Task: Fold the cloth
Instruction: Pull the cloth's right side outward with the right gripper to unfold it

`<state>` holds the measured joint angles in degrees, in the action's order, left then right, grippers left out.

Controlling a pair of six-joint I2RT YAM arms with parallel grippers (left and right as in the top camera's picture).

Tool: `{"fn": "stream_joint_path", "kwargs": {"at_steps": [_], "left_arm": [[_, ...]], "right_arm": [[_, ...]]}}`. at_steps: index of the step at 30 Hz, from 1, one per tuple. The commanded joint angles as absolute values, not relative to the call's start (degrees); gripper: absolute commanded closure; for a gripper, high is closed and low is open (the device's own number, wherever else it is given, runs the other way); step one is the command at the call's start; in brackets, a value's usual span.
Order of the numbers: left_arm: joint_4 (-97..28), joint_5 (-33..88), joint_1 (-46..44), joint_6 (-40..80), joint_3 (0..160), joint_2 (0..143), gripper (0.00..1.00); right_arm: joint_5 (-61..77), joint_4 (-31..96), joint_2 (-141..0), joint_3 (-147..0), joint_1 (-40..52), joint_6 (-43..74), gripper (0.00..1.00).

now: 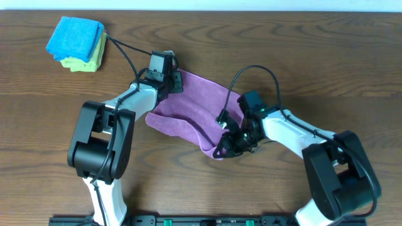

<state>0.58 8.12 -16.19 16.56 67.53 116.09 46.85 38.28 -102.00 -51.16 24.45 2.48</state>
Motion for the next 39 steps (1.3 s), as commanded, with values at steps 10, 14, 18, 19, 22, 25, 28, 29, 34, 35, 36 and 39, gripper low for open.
{"fn": "stream_joint_path", "kwargs": {"at_steps": [10,14,18,19,22,25,28,29,34,35,36,39], "left_arm": [[1.54,6.83,-16.1,16.97,68.27,116.86,0.94],[1.5,6.83,-16.1,16.99,68.27,116.84,0.94],[0.97,6.92,-16.1,16.97,68.27,116.84,0.94],[0.71,6.92,-16.1,16.95,68.27,116.84,0.94],[0.21,7.05,-16.1,16.93,68.29,116.73,0.94],[-0.01,7.03,-16.1,16.88,68.29,115.94,0.94],[-0.16,7.03,-16.1,16.71,68.29,113.69,0.94],[-0.3,7.01,-16.1,16.47,68.29,112.2,0.94],[-7.27,4.47,-16.1,14.79,68.29,101.91,0.94],[-9.45,4.45,-16.1,14.79,68.29,100.25,0.94],[-13.23,4.51,-16.1,14.79,68.29,97.71,0.94],[-22.46,4.56,-16.21,14.85,68.29,93.06,0.94]], "right_arm": [[42.39,42.02,-102.65,-50.89,32.12,1.61,0.98],[41.69,42.15,-102.65,-50.89,33.28,1.63,0.53],[41.78,42.13,-102.65,-51.0,32.6,1.69,0.27],[41.78,42.11,-102.63,-51.16,32.27,1.69,0.26],[41.8,42.26,-102.35,-52.14,31.24,1.87,0.28],[41.78,42.92,-100.84,-53.95,30.28,1.8,0.31],[41.34,43.09,-98.08,-55.68,29.74,1.8,0.31],[40.21,43.18,-96.47,-56.31,29.56,1.83,0.31],[27.42,43.22,-88.07,-57.76,27.97,5.02,0.33],[24.1,43.24,-87.2,-57.76,27.53,6.02,0.33],[19.62,43.22,-86.43,-57.76,26.81,7.29,0.41],[15.31,42.02,-87.13,-57.65,25.28,8.32,0.91]]}}
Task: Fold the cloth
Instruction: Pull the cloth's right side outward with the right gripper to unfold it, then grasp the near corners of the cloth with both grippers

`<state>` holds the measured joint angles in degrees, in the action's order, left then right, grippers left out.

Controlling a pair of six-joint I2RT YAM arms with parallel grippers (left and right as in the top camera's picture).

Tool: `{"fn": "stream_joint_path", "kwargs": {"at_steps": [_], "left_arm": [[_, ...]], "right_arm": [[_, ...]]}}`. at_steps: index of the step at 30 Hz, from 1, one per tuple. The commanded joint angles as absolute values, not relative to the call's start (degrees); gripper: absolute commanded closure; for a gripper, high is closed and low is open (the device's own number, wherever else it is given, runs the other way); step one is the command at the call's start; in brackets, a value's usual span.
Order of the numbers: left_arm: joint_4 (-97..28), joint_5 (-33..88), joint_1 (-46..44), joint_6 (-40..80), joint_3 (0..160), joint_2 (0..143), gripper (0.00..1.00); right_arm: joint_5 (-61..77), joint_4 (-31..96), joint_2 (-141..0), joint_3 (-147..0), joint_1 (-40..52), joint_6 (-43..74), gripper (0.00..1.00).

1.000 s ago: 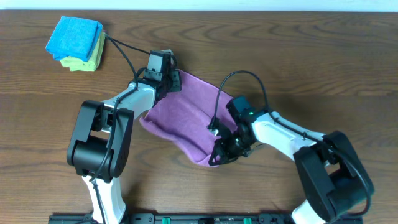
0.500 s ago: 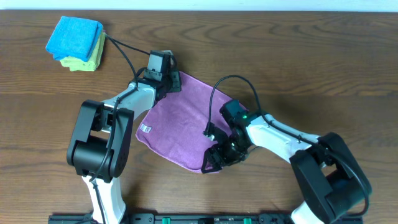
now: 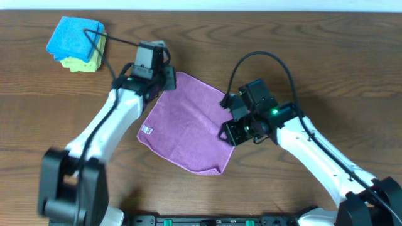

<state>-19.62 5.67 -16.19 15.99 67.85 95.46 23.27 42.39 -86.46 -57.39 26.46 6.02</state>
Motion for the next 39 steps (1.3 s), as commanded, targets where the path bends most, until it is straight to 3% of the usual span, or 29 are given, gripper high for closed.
{"fn": "stream_joint_path", "kwargs": {"at_steps": [1,4,7,23,39], "left_arm": [[-26.92,4.69,-16.34,14.85,68.27,91.72,0.94],[-39.9,4.67,-16.45,16.99,68.12,91.0,0.94],[-44.69,4.67,-16.6,18.52,65.49,91.0,0.94],[-44.38,4.47,-18.83,19.53,60.84,91.0,0.94],[-42.26,4.01,-22.33,19.55,60.51,91.0,0.94]], "right_arm": [[14.96,40.84,-88.09,-57.65,24.73,8.32,0.99],[14.74,35.22,-92.92,-57.65,23.14,8.32,0.99],[14.55,29.93,-97.73,-57.65,22.33,8.34,0.98],[5.06,22.39,-108.33,-57.65,20.58,9.41,0.99],[4.54,9.76,-110.61,-62.5,10.0,9.28,0.99]]}}
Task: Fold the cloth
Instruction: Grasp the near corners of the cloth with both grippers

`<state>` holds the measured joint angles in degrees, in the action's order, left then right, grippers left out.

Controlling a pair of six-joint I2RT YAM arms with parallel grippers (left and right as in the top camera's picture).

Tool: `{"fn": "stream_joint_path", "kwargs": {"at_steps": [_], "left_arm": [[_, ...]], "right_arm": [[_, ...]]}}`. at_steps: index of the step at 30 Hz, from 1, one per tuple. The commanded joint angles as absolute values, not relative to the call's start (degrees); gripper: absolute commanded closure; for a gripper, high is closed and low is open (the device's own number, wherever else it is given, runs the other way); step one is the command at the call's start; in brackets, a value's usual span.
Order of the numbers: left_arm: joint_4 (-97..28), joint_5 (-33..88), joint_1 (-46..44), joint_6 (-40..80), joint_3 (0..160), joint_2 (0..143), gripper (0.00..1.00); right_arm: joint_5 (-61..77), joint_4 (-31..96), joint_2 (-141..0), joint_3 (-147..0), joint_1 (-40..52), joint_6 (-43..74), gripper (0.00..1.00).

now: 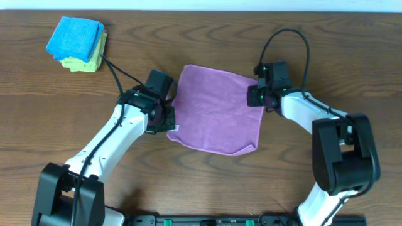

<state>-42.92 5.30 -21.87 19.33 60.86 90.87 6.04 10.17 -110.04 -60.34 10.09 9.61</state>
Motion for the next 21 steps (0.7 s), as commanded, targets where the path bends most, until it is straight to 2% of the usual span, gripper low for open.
{"fn": "stream_joint_path", "kwargs": {"at_steps": [1,8,14,19,20,21], "left_arm": [[-41.58,4.05,-22.52,19.75,60.18,91.0,0.94],[-31.46,6.17,-24.43,22.81,53.91,91.0,0.94],[-22.92,6.66,-26.61,22.46,50.81,91.0,0.94],[-23.35,6.42,-27.51,21.43,50.72,91.02,0.94],[-23.66,6.42,-27.51,21.43,50.72,91.02,0.94],[-23.94,6.44,-27.44,21.43,50.72,91.02,0.94]], "right_arm": [[4.54,9.45,-110.61,-63.02,10.07,9.13,0.99],[8.21,6.57,-110.61,-64.16,10.2,9.19,0.99],[17.63,7.66,-109.19,-64.18,10.15,9.43,0.99],[19.77,18.31,-102.32,-64.18,10.15,10.61,0.98],[19.79,20.45,-101.06,-64.18,10.13,10.72,0.96],[19.99,23.7,-99.07,-64.18,10.13,11.09,0.85]]}}
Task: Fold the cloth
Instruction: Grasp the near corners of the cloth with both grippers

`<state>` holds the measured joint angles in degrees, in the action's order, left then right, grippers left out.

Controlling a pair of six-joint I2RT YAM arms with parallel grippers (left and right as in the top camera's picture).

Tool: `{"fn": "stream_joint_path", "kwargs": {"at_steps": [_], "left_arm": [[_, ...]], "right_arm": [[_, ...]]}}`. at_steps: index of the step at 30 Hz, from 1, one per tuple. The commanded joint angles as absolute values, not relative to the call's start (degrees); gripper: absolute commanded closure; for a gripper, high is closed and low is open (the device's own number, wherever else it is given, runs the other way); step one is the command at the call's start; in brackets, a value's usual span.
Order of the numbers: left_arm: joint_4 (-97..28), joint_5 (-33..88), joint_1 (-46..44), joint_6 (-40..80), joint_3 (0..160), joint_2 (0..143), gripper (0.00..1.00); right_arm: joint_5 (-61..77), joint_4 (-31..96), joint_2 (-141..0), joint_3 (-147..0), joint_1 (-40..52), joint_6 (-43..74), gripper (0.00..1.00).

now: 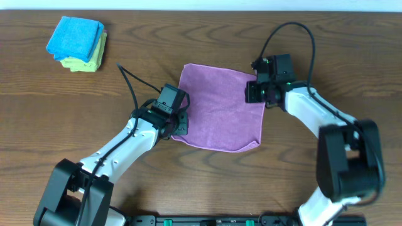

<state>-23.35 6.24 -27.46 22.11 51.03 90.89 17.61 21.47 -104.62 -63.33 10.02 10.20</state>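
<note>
A purple cloth [221, 110] lies spread flat as one square in the middle of the table. My left gripper [179, 127] sits at its near-left corner, over the cloth's edge. At the far-right corner is my right gripper [254, 93], touching the cloth's edge. From overhead the arm bodies hide both sets of fingers, so their state is not visible.
A folded blue cloth [75, 36] rests on a folded yellow-green cloth [95, 56] at the far left corner of the wooden table [50, 125]. Black cables loop above both arms.
The left gripper has shifted right and nearer along the cloth's left edge, to its near-left corner. The right gripper stays at the far-right corner. The cloth lies almost unchanged.
First the cloth was bunched between the two grippers. Then it was spread out but skewed, with the left gripper at its far corner and the right at its right corner. Later it lay squarer, and now each gripper is at an opposite corner.
</note>
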Motion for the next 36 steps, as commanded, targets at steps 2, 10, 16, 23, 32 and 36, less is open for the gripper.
{"fn": "stream_joint_path", "kwargs": {"at_steps": [2,10,16,23,32,36], "left_arm": [[-24.71,6.44,-27.22,21.47,50.72,91.02,0.94],[-28.6,7.53,-26.92,25.8,50.72,91.02,0.79],[-31.27,7.51,-26.46,25.78,50.72,91.02,0.64],[-34.35,8.08,-24.77,25.78,50.72,91.02,0.57],[-31.4,9.61,-24.77,27.51,50.72,92.6,0.53],[-30.0,12.05,-24.77,28.05,50.72,95.02,0.53]], "right_arm": [[20.82,31.9,-94.43,-64.18,10.15,13.47,0.7],[25.1,56.27,-86.41,-63.55,10.2,18.87,0.68],[26.87,58.61,-86.59,-58.76,10.04,21.12,0.68],[27.7,57.3,-86.59,-53.54,10.04,21.98,0.68],[28.91,53.6,-86.76,-50.26,8.47,27.97,0.6],[28.88,52.36,-87.77,-49.74,7.9,30.3,0.6]]}}
